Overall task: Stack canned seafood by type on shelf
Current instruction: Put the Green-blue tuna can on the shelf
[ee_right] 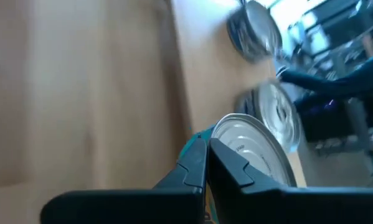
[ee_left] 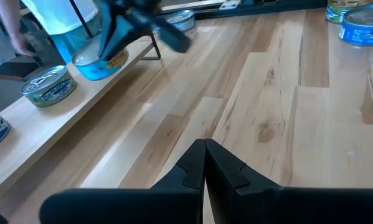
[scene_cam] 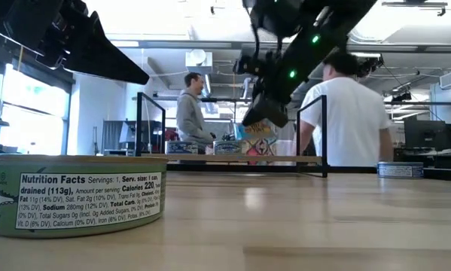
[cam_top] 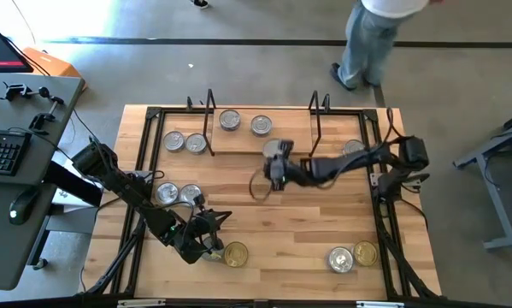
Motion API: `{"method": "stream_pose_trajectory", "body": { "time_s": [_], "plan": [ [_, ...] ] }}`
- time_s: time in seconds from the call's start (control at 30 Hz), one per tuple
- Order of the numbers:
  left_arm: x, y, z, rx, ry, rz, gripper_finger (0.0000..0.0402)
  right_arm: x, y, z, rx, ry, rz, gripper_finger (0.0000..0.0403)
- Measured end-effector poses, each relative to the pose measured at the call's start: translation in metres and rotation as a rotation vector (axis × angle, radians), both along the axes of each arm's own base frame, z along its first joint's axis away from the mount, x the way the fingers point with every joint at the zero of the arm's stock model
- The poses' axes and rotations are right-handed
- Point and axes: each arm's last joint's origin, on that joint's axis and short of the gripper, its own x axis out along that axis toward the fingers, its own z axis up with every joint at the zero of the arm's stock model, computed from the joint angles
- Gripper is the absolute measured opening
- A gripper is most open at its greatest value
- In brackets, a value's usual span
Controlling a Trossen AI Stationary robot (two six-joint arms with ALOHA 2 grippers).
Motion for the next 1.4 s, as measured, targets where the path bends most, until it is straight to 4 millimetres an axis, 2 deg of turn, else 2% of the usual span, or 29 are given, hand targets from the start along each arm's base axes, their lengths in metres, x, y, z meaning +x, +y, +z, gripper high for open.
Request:
{"method": "stream_pose_trajectory", "body": {
  "time_s": [0.1,0.23,0.6,0.83,1.4],
  "plan": [
    [0.000,0.000,0.000,0.003,0.001,-0.002,0.0000,-0.002,-0.028,-0.004,0.052,0.013,-0.029,0.0000],
    [0.000,0.000,0.000,0.005,0.002,-0.002,0.0000,-0.007,-0.056,-0.006,0.079,0.022,-0.087,0.0000],
    [0.000,0.000,0.000,0.005,0.003,-0.002,0.0000,-0.026,-0.105,-0.010,0.130,0.069,-0.182,0.0001],
    [0.000,0.000,0.000,0.005,0.003,-0.003,0.0000,-0.034,-0.119,-0.011,0.151,0.078,-0.231,0.0001],
    [0.000,0.000,0.000,0.005,0.003,-0.002,0.0000,-0.041,-0.129,-0.012,0.158,0.053,-0.353,0.0000]
  ]
}}
